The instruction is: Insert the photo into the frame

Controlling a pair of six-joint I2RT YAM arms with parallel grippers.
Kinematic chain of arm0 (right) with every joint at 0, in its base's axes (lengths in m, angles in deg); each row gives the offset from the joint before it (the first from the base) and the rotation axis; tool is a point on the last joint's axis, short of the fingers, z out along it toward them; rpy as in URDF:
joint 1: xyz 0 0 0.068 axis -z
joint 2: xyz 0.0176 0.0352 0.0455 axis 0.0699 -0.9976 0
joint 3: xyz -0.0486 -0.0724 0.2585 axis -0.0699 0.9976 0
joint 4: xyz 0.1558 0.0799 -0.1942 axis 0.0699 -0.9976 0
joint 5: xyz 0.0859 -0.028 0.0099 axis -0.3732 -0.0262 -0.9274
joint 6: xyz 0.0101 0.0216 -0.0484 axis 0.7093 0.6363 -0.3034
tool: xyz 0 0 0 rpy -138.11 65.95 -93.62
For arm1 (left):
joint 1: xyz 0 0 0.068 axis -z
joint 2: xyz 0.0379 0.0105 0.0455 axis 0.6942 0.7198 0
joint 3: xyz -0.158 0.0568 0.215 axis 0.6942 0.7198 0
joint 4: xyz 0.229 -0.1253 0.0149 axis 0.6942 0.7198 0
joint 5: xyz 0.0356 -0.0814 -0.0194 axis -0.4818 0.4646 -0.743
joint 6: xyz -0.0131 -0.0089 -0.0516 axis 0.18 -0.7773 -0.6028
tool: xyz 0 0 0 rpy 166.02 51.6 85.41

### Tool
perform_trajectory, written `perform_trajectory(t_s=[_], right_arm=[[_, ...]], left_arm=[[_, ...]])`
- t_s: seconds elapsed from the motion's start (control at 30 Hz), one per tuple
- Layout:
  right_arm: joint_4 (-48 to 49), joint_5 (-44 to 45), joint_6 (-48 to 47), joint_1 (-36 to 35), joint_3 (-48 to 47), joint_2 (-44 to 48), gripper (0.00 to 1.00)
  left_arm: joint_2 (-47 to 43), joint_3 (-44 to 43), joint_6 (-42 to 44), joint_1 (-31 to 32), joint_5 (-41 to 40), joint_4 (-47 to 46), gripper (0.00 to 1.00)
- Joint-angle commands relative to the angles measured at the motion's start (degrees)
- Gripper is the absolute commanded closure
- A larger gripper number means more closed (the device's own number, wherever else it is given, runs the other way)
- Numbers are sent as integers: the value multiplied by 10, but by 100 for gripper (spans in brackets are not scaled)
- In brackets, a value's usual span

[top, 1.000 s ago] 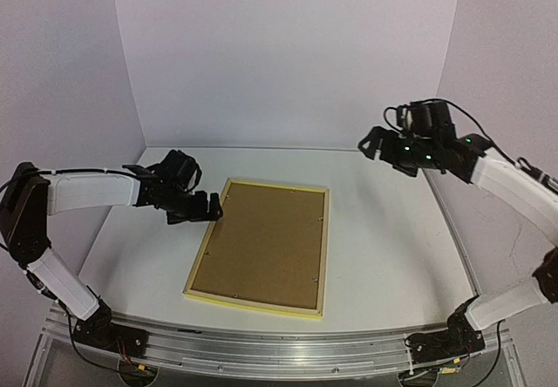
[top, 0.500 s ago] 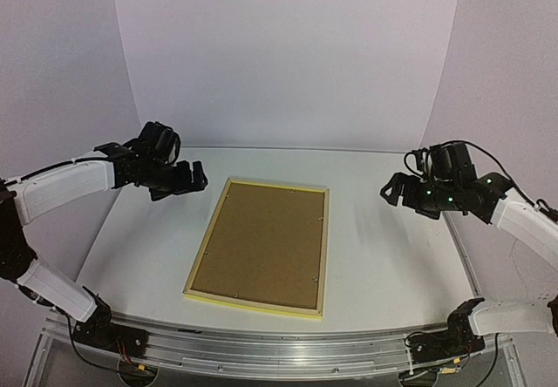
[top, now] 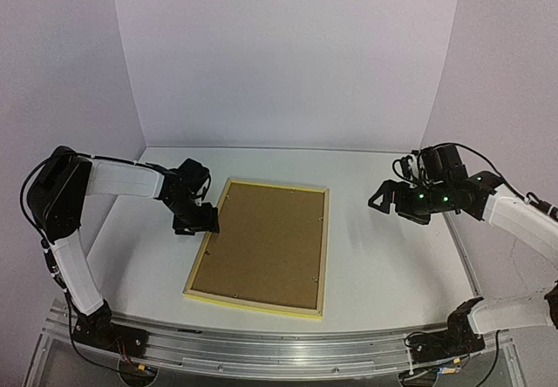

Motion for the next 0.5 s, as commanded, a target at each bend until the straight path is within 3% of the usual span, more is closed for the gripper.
perform_trajectory(t_s=[0.0,0.23,0.3,0.33,0.4,0.47], right_arm=[[0,-15,-20,-1,-1,-7,2],[1,-42,-46,-1,2,-14,2],[3,-65,-62,-2,0,-20,2],[5,-80,-71,-4,-4,-26,2],[12,-84,-105,-32,-19,-40,2],[26,-38,-161,-105,-34,-56,2]], left_arm=[[46,-32,-1,7,17,-12,33],[97,-46,-13,14,17,-14,70],[106,-51,-21,16,20,-10,93],[109,-56,-28,17,20,-1,99],[108,-80,-48,23,7,37,100],[95,-109,-73,30,-10,89,100]])
